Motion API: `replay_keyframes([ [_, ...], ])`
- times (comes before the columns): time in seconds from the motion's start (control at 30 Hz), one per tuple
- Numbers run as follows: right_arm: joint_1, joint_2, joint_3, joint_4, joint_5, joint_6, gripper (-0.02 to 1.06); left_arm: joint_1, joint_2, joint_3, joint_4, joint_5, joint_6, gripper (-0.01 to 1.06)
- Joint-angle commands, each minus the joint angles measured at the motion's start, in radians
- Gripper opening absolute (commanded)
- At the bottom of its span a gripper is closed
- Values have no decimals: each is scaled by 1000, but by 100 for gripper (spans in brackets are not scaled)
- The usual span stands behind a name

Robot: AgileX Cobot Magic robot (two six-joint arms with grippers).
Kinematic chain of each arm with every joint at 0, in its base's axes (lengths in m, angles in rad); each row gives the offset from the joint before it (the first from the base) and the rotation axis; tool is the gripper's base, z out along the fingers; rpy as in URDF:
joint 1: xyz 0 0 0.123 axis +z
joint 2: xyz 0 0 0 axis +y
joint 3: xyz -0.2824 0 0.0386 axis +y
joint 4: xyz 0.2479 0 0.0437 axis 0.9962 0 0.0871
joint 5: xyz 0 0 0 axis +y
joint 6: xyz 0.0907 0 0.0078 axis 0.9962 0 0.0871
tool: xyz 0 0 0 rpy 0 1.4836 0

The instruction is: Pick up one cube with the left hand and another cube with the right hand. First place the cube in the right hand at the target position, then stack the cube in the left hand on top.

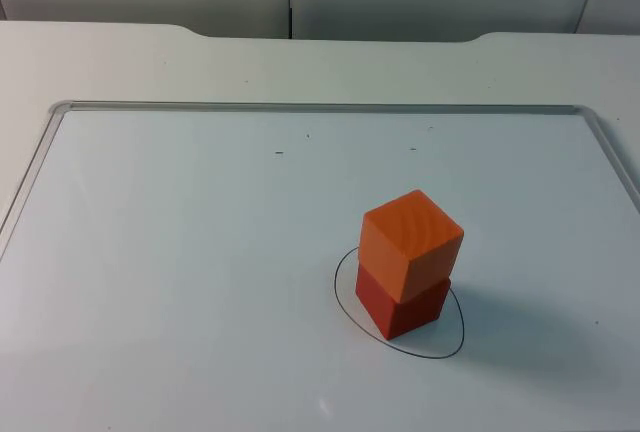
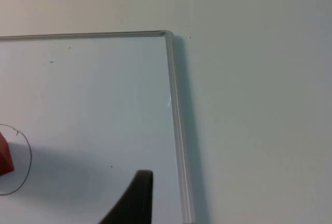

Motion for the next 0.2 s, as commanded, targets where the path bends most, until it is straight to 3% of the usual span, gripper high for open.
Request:
replay_keyframes([
  [0.0,-7,-3,4,2,-14,-6,105,39,-5,2,-7,-9,0,105],
  [0.17,-7,-3,4,2,-14,-6,105,137,-5,2,-7,-9,0,105],
])
